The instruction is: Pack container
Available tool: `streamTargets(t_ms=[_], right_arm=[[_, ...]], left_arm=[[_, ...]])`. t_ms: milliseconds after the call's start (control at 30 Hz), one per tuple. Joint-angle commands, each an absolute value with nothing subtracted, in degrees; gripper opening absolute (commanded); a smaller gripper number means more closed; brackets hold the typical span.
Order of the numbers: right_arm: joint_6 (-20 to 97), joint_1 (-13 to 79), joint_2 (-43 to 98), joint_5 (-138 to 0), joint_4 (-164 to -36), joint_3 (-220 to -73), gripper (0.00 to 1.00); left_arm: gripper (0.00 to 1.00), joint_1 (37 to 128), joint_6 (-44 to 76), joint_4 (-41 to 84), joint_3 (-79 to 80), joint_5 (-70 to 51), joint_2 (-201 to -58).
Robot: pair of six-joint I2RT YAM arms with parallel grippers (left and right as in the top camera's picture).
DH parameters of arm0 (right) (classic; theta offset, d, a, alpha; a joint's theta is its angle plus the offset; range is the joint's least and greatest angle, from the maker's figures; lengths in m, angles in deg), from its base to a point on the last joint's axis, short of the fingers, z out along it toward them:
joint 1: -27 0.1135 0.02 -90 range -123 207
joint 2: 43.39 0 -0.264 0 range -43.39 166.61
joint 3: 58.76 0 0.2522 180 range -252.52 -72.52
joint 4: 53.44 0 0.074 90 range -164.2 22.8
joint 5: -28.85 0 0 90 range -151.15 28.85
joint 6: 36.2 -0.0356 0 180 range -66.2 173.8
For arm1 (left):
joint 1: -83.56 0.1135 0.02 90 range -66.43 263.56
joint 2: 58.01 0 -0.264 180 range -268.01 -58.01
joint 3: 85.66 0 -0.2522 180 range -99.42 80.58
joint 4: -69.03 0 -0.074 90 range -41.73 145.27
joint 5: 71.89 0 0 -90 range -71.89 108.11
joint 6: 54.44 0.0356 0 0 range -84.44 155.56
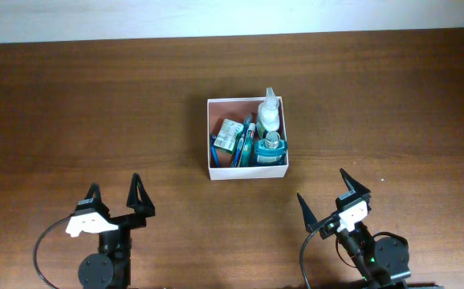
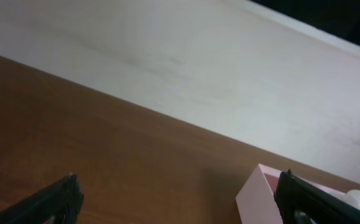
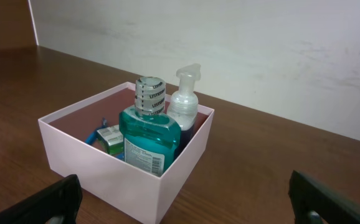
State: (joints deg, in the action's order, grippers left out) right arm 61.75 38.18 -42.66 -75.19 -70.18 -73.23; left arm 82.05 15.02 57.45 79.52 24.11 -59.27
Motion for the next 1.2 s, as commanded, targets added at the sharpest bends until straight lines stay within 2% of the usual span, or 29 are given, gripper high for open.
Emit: streamTargets(t_ms=[0,200,400,1167], right_arm=[[62.0,37.8,-43.2,-74.6,-70.4,-72.8,0.99],[61.9,37.8,-43.2,-74.6,-70.4,-72.8,0.99],[61.9,37.8,-43.2,-74.6,-70.4,-72.8,0.99],[61.9,37.8,-43.2,-74.6,-70.4,-72.8,0.99]], left_arm=[[1.00,82.3,15.8,56.4,80.1,23.3,-58.7],[0.99,82.3,16.0,50.9,80.1,23.2,-58.7],[0.99,82.3,26.5,50.9,80.1,22.2,-58.7],[0.99,82.3,26.6,50.9,80.1,22.2,-58.7]])
